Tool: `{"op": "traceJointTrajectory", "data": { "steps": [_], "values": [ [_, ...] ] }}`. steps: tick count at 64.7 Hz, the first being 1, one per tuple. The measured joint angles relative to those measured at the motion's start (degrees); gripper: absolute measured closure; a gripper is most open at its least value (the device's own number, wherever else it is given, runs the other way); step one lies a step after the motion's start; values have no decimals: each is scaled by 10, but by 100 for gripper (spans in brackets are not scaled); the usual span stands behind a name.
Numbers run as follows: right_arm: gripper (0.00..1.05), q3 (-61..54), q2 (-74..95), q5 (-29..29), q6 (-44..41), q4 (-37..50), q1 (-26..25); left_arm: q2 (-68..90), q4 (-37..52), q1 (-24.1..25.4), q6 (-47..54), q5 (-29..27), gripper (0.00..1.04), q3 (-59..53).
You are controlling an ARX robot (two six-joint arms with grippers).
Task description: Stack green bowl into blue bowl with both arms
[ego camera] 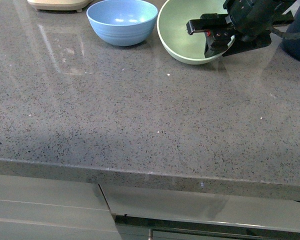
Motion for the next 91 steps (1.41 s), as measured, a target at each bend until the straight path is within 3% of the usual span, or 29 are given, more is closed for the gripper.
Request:
{"op": "traceJointTrajectory", "data": {
  "steps": [10, 14, 34, 49, 69, 81, 91],
  "values": [
    [98, -14, -29, -6, 12, 11, 0, 0, 0, 0, 0, 0, 7, 0],
    [103, -17, -38, 0, 11, 14, 0, 0, 0, 0, 0, 0, 7, 0],
    [103, -13, -42, 9, 14, 2, -2, 0, 0, 0, 0, 0, 7, 0],
    [103, 62, -17, 14, 1, -37, -8, 0, 0, 0, 0, 0, 7, 0],
    [103, 294, 62, -14, -24, -148, 5, 0, 0, 0, 0, 0, 7, 0],
    [103, 466, 135, -22, -41, -228, 33, 0, 0, 0, 0, 0, 7, 0],
    [103, 545, 166, -29, -47, -266, 56, 0, 0, 0, 0, 0, 7, 0]
  ]
}}
